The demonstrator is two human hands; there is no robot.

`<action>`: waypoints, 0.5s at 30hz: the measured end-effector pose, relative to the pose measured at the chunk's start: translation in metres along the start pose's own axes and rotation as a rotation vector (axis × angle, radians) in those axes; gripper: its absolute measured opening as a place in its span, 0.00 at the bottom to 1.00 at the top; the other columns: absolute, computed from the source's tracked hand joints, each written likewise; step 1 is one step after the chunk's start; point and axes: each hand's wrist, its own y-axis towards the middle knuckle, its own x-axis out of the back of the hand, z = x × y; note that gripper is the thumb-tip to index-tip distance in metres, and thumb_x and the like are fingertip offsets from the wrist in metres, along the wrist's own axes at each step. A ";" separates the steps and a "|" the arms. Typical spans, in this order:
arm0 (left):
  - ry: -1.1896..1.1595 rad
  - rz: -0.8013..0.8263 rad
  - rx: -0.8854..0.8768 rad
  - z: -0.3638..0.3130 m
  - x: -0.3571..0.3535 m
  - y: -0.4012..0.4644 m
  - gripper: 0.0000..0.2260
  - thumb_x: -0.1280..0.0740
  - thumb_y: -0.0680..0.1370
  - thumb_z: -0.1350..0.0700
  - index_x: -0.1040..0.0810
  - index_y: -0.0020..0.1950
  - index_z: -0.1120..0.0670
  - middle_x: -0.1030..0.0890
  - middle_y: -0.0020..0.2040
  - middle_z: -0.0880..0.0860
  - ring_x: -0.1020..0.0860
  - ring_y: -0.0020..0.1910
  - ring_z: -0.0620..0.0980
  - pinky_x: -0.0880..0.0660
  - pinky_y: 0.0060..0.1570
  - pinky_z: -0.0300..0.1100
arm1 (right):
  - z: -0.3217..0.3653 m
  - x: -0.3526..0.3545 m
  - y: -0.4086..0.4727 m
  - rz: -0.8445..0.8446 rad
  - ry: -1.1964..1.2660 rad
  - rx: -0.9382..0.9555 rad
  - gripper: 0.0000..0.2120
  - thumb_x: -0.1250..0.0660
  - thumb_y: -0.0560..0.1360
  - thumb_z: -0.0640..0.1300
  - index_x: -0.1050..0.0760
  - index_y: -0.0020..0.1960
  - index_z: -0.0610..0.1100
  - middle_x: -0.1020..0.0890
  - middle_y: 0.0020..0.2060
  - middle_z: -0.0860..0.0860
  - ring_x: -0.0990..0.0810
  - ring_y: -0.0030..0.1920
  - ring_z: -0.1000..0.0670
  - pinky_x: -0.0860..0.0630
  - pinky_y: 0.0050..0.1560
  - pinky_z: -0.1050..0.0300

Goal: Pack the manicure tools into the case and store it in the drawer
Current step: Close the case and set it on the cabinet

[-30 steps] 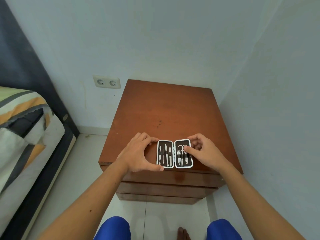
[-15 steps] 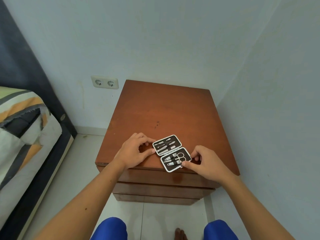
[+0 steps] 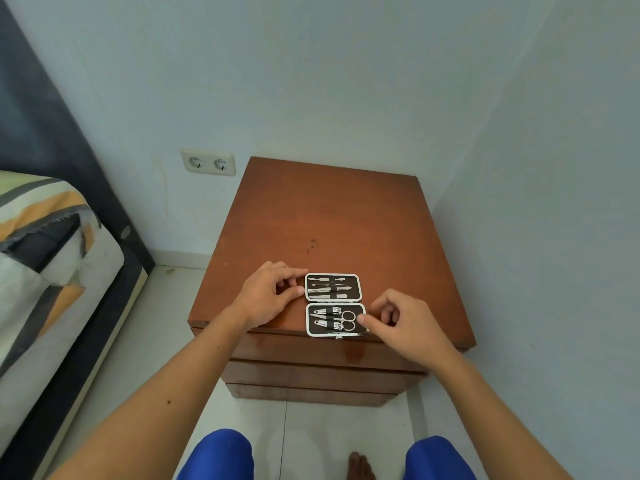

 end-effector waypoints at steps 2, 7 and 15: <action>0.007 0.049 -0.022 0.001 0.003 -0.001 0.21 0.27 0.82 0.47 0.21 0.76 0.45 0.22 0.51 0.43 0.27 0.53 0.48 0.26 0.57 0.45 | 0.001 0.006 0.020 0.032 0.013 0.019 0.17 0.22 0.72 0.59 0.19 0.58 0.56 0.20 0.44 0.55 0.25 0.41 0.57 0.28 0.44 0.62; 0.044 0.199 -0.047 0.003 0.010 -0.004 0.45 0.21 0.67 0.31 0.31 0.81 0.42 0.27 0.56 0.40 0.31 0.59 0.42 0.34 0.57 0.32 | 0.006 0.009 0.063 0.304 -0.082 0.036 0.34 0.24 0.75 0.58 0.31 0.78 0.56 0.28 0.57 0.57 0.30 0.58 0.53 0.31 0.64 0.56; 0.043 0.102 -0.157 0.008 0.004 -0.011 0.55 0.15 0.56 0.30 0.33 0.80 0.39 0.25 0.55 0.41 0.29 0.56 0.45 0.28 0.59 0.43 | 0.010 0.006 0.072 0.284 0.092 0.040 0.27 0.17 0.69 0.46 0.27 0.61 0.58 0.17 0.51 0.55 0.23 0.45 0.56 0.27 0.48 0.60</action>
